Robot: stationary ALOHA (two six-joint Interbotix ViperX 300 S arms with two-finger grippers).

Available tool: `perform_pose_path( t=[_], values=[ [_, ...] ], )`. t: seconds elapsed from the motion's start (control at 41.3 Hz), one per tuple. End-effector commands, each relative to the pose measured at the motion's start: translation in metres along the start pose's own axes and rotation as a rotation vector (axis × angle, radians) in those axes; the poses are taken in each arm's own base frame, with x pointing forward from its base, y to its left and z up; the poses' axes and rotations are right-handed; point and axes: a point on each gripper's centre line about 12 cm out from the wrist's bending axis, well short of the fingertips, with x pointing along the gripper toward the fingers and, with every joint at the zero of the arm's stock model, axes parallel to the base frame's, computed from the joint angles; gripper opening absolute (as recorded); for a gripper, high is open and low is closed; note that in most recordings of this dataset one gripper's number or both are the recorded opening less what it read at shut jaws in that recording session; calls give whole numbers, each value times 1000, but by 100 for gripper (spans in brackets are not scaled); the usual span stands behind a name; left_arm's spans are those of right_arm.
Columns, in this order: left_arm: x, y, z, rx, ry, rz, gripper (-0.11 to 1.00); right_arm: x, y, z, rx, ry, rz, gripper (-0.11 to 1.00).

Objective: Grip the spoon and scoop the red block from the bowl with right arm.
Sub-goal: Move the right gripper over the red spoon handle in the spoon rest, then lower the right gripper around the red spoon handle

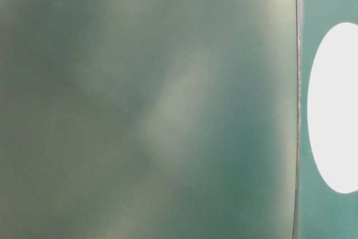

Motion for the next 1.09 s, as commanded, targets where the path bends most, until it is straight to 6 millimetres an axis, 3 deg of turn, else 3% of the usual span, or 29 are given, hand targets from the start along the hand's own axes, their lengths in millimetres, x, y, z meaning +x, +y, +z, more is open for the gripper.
perform_pose_path(
  t=[0.0,0.339,0.703,1.066],
  values=[
    [2,-1,10,5,-24,-4,0,3,1,5,6,0,1,40],
    [2,-1,10,22,-24,-4,0,14,-1,-20,31,109,-6,49],
    [2,-1,5,33,12,-3,0,28,19,-84,116,253,62,57],
    [2,-1,5,33,15,-3,0,23,49,-145,203,254,91,57]
  ],
)
